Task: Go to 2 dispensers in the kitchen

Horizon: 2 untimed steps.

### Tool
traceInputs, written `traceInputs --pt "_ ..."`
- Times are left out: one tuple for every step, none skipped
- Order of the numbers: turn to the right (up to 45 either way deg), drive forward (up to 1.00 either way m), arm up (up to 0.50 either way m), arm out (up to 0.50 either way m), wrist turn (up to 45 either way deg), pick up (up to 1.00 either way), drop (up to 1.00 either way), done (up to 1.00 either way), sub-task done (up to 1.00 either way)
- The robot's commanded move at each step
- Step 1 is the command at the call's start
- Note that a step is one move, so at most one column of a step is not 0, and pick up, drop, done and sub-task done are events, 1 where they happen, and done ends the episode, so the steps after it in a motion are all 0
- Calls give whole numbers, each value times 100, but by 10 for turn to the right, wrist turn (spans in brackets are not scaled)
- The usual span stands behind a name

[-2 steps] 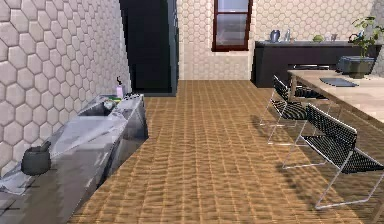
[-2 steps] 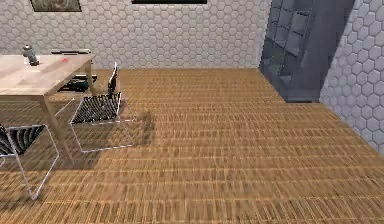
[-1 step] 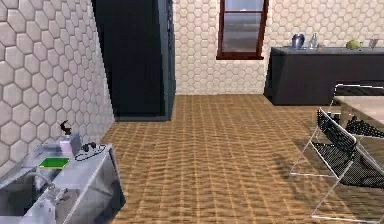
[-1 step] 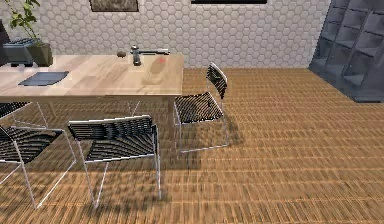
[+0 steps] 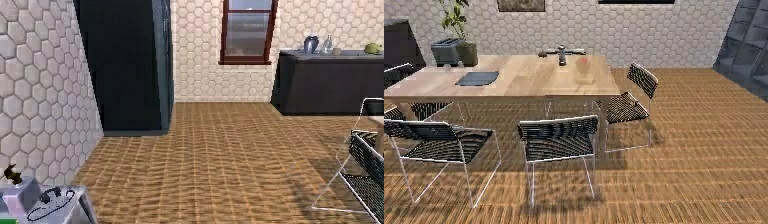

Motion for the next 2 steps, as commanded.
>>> traceInputs --pt "-450 0 0 0 0 0 0 0 0" --pt "0 0 0 0 0 0 0 0 100"
